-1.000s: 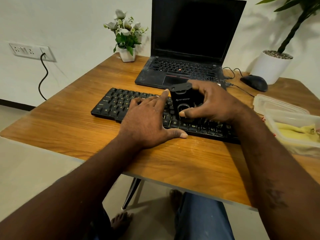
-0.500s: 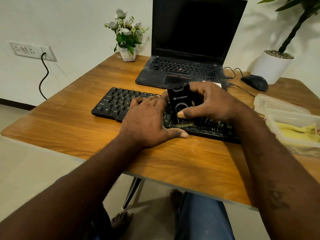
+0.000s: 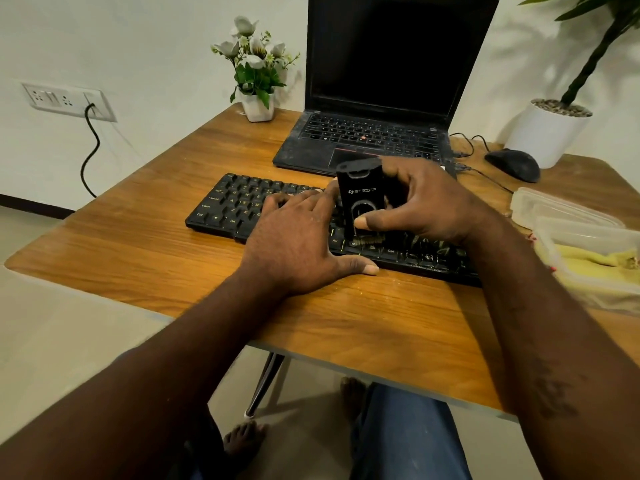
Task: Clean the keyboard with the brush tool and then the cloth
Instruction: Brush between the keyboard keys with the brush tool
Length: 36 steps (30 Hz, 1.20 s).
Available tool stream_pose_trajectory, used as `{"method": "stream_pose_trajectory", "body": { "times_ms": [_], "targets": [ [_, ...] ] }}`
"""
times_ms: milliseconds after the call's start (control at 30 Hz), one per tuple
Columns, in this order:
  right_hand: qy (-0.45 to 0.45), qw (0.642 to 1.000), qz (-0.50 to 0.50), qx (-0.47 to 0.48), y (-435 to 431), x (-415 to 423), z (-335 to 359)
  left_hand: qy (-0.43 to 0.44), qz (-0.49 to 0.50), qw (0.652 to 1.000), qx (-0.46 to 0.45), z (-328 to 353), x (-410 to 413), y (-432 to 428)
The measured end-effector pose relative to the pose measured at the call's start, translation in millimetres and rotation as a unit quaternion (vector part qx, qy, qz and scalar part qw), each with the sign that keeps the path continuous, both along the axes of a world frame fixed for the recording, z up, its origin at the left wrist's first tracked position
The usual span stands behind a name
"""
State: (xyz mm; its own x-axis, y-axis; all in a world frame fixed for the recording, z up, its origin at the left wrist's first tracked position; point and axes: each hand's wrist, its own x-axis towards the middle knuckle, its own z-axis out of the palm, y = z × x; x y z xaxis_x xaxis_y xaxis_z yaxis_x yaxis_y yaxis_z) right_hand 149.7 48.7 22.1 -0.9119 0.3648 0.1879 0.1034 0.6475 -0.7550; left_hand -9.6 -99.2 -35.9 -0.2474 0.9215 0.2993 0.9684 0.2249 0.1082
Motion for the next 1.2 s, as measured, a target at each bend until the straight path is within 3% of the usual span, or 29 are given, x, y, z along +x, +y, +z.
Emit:
{"method": "stream_pose_trajectory", "body": {
  "times_ms": [233, 600, 1200],
  "targets": [
    [-0.024, 0.998, 0.059, -0.014, 3.2, 3.4, 1.4, 0.007, 0.006, 1.0, -0.002, 1.2, 1.3, 0.2],
    [-0.01, 1.0, 0.015, 0.024, 4.1, 1.9, -1.4, 0.0, -0.001, 1.0, 0.007, 0.3, 0.8, -1.2],
    [0.007, 1.0, 0.021, -0.003, 2.8, 4.5, -0.1, 0.005, -0.006, 1.0, 0.014, 0.6, 1.3, -1.6]
  ]
}}
